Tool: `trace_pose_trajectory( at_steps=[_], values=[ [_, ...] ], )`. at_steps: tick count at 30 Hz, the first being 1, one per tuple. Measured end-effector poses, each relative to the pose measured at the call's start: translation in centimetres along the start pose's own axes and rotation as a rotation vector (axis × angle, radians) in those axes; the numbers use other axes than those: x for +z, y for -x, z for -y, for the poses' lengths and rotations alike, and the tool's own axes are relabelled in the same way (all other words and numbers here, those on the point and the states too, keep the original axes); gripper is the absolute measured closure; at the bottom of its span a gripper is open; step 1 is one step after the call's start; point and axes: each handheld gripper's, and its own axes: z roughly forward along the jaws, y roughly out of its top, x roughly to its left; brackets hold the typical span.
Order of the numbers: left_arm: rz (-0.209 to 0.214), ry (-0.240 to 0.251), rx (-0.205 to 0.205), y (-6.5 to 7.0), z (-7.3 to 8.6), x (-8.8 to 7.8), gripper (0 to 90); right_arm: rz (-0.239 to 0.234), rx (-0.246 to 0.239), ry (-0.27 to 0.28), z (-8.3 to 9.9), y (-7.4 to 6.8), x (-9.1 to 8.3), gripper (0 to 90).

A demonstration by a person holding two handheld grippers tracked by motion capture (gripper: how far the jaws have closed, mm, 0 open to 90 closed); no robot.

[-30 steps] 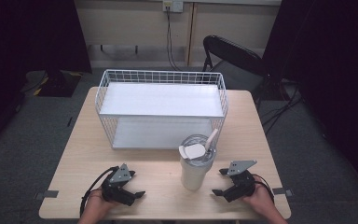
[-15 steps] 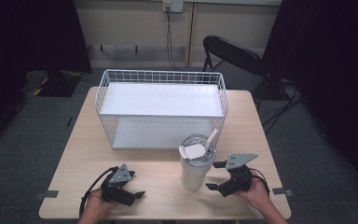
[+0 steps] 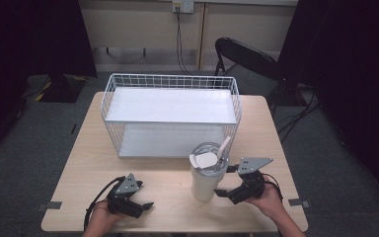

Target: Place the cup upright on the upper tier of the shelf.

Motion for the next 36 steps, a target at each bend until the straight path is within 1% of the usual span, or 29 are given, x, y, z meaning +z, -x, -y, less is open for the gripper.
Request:
trace_pose_trajectory(
  at_steps=[9,15,18,20,25,30,36],
  values=[
    [-0.001,-0.001,0.001,0.0,0.0,0.0,14.7,-0.03,0.017,0.046,-0.8,-0.3,0.5,13.2],
    [0.0,-0.001,0.0,0.0,0.0,0.0,14.7,-0.039,0.015,0.072,-1.2,-0.4,0.9,12.7],
    [0.0,-0.002,0.0,0.0,0.0,0.0,14.7,-0.031,0.009,0.08,-1.3,-0.5,1.2,11.6],
    [0.001,0.0,-0.001,0.0,0.0,0.0,14.7,-0.034,0.012,0.09,-1.4,-0.4,1.4,10.5],
    [0.001,-0.001,-0.001,0.0,0.0,0.0,14.7,-0.03,-0.015,0.094,-1.5,-0.4,1.8,9.4],
    [0.002,-0.003,0.0,0.0,0.0,0.0,14.7,-0.015,-0.012,0.121,-1.4,-0.6,2.4,8.7],
    [0.002,-0.002,-0.001,0.0,0.0,0.0,14.7,-0.019,-0.027,0.15,-1.2,-0.5,2.6,8.5]
  ],
)
